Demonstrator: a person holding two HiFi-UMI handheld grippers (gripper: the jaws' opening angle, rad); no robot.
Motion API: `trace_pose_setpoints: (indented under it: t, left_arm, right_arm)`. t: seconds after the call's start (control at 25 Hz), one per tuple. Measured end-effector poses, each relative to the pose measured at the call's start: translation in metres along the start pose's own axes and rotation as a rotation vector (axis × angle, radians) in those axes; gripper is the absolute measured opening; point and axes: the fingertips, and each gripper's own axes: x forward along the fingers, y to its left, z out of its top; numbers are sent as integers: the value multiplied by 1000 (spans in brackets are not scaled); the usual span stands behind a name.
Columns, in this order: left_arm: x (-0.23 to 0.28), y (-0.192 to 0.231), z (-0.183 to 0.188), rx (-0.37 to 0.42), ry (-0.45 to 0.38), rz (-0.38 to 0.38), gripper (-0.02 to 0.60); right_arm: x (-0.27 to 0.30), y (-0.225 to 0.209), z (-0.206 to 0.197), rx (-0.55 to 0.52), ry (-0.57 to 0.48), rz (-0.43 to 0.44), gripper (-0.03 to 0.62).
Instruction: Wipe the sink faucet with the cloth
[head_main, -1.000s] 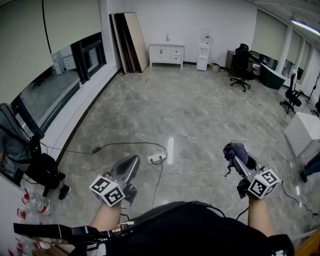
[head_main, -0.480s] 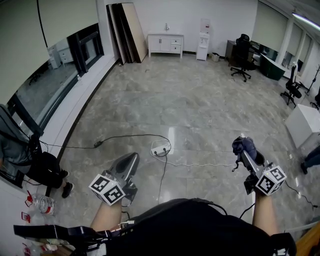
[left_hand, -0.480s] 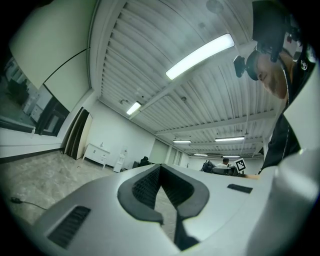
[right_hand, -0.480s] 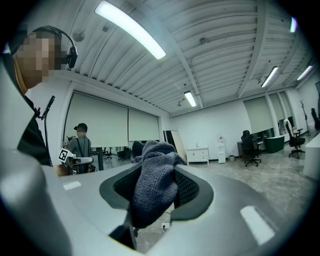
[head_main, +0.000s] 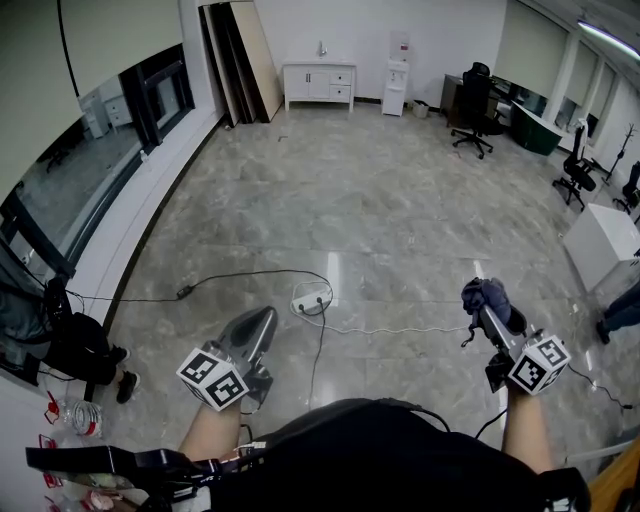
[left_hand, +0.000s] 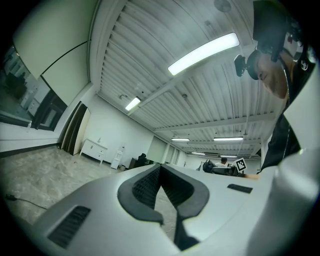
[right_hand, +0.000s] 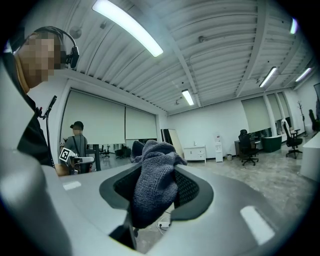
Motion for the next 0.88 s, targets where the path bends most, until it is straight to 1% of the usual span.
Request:
trace_pose_setpoints:
  t: [0.16,0.28,0.4,0.48,0.6,0.72,0.88]
  left_arm:
    - [42,-3,-8,28,14,15,0]
    - [88,-10,-10,32,8,46,0]
    - [140,-25,-14,45,8,58,0]
    - [172,-35,-15,67,-8,62,0]
    - [218,-45,-18,60,-37,68,0]
    - [256,-51,-26,62,-29,74,0]
    - [297,-54,-35,60,-8,70,0]
  right_arm:
    - [9,-47,-2,7,-12,19,153]
    - [19,-97,7,5,-21,35,153]
    - [31,-152,16,9,-23,55,153]
    - [37,-187,24,-5,-28,73,153]
    - [43,-236,37,-19,-41,91,153]
    - [50,-272,44,-15,-54,105,153]
    - [61,-310,38,6,-50,106,153]
